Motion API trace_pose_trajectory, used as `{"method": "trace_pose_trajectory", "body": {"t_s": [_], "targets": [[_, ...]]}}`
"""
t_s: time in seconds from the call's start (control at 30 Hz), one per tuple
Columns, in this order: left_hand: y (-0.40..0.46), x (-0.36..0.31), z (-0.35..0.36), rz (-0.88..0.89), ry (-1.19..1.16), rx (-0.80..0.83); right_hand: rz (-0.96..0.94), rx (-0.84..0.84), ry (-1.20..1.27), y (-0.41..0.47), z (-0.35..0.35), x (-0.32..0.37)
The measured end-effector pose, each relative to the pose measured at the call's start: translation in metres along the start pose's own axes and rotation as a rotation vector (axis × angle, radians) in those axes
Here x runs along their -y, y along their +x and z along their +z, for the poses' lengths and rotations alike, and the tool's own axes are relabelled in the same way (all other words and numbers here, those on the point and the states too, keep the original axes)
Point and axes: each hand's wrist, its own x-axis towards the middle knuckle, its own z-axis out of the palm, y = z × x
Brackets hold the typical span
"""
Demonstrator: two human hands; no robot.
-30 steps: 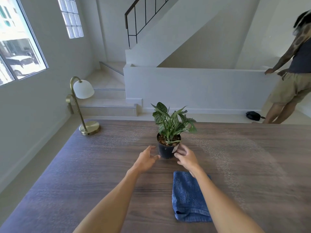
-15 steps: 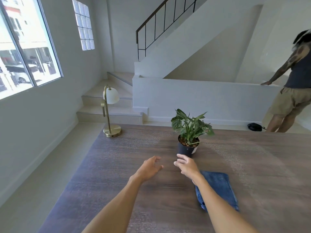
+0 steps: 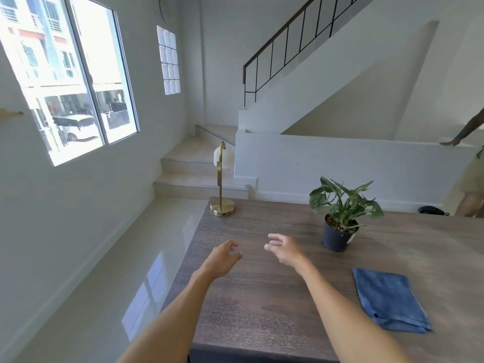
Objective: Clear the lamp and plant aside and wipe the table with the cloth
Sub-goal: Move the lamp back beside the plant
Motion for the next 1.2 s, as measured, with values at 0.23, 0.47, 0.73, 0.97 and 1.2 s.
{"method": "trace_pose_trajectory", "body": {"t_s": [0.23,0.47,0.73,0.97,1.2], "targets": [[0.009,0.028,-0.033,0.002,-0.028,-0.049,-0.012,0.039,-0.047,0.029,0.029,0.026],[0.056,0.054,-0.053,-0.02,-0.013,-0.033,-0.001,0.069,-0.061,0.086,0.05,0.044],[0.141,0.061,-0.084,0.021,-0.032,-0.091,0.012,0.068,-0.04,0.179,0.057,0.058],[0.205,0.074,-0.097,0.063,-0.037,-0.147,0.076,0.08,-0.037,0.245,0.066,0.058],[0.258,0.081,-0.103,0.141,-0.121,-0.123,0.183,0.016,0.023,0.29,0.091,0.07]]}}
